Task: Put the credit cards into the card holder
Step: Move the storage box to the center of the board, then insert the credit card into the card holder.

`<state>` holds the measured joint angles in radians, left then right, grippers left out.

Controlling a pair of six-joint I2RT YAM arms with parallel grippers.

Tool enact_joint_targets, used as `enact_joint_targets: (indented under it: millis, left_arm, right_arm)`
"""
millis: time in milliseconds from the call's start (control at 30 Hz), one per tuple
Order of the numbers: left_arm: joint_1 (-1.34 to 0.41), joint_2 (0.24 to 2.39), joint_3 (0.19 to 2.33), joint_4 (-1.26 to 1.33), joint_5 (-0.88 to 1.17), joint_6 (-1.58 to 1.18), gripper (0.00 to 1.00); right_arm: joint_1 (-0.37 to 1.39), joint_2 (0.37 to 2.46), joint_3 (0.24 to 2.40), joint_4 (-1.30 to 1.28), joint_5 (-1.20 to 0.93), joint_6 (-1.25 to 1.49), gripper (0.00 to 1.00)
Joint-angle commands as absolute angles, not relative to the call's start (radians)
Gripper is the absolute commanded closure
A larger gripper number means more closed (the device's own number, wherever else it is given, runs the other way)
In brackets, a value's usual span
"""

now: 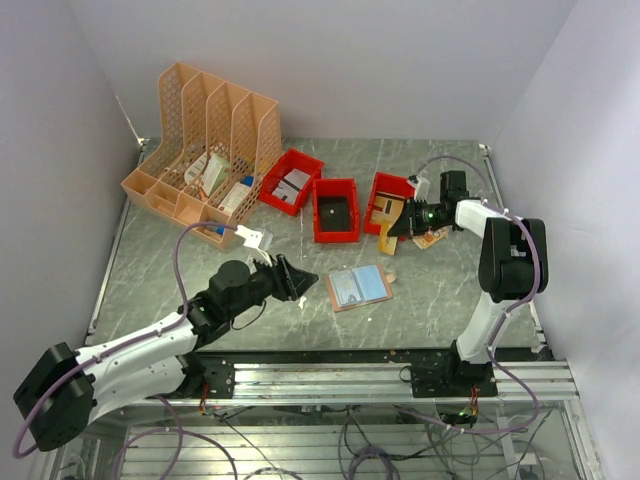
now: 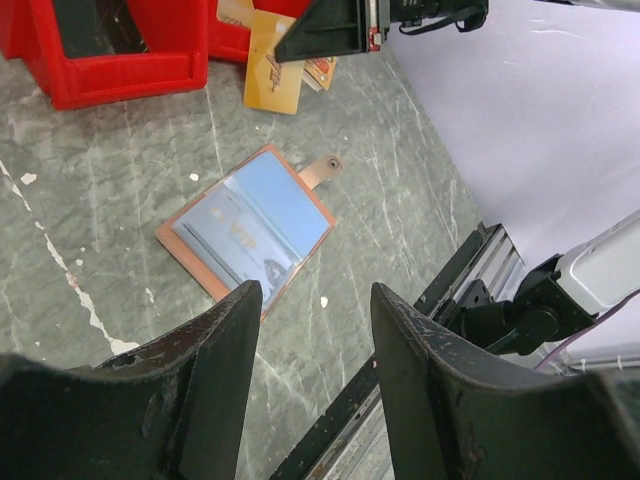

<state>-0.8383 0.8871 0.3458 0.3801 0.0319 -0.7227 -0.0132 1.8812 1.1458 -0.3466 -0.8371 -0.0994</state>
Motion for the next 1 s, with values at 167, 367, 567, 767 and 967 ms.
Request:
enact_joint_targets:
  millis: [167, 367, 567, 767, 967]
  left_arm:
    - [-0.837, 1.033, 0.331, 0.574, 0.083, -0.817, 0.44]
    - [-0.863, 1.25, 0.372, 0.684, 0.09, -0.871, 0.55]
    - [-0.915, 1.494, 0.481, 0.745, 0.068, -0.896, 0.66]
    - [-0.943, 1.652, 0.578, 0.738, 0.051, -0.914, 0.73]
    - [-0.943, 1.725, 0.595, 0.709, 0.039, -0.919, 0.8]
  right_arm:
    - [-0.031, 1.801, 1.218, -0.542, -1.031, -0.316, 1.0]
    - [-0.022, 1.682, 1.113, -0.659, -1.15, -0.397, 1.0]
    - [0.04, 1.741, 1.033, -0.682, -1.199, -0.423, 1.0]
    - [0.069, 1.777, 1.013, -0.64, -1.192, -0.374, 1.0]
    - [0.092, 1.825, 1.009, -0.568, -1.155, -0.289, 1.0]
